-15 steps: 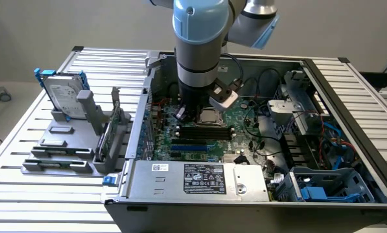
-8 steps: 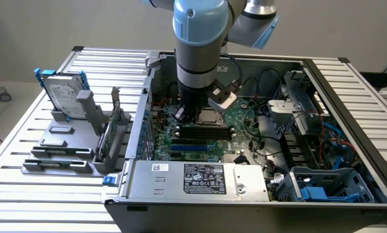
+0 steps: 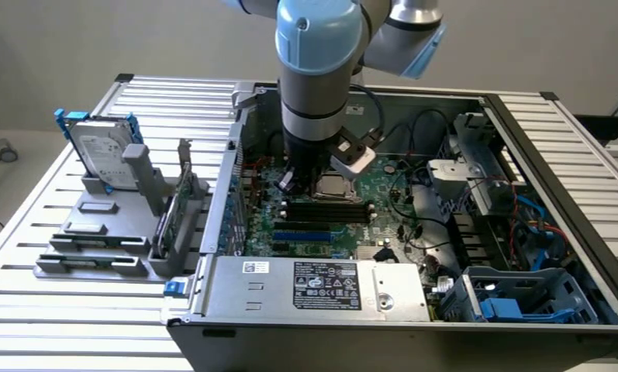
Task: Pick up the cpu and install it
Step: 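Install the first cpu locking lever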
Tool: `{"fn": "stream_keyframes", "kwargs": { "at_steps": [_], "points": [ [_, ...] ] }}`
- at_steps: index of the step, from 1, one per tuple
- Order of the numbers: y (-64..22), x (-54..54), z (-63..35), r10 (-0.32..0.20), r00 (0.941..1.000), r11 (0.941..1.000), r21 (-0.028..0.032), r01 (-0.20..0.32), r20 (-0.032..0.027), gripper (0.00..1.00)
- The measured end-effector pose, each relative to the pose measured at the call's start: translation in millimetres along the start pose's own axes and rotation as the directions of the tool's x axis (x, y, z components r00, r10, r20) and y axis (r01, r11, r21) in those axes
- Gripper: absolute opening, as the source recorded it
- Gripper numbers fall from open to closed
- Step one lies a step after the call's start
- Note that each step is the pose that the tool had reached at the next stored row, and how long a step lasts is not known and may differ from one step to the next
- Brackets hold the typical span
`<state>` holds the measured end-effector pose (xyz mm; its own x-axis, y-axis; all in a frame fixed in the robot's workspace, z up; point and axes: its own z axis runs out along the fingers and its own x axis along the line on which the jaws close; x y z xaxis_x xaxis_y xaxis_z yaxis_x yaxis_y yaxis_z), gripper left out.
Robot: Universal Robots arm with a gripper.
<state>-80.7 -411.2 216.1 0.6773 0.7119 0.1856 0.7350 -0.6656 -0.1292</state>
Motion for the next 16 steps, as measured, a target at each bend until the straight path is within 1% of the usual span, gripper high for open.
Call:
{"fn": "stream_keyframes", "kwargs": {
  "at_steps": [16],
  "points": [
    [-1.1, -0.8, 9.5, 0.0, 1.0, 1.0, -0.0004, 0.0, 0.0004, 0.11]
  ]
}}
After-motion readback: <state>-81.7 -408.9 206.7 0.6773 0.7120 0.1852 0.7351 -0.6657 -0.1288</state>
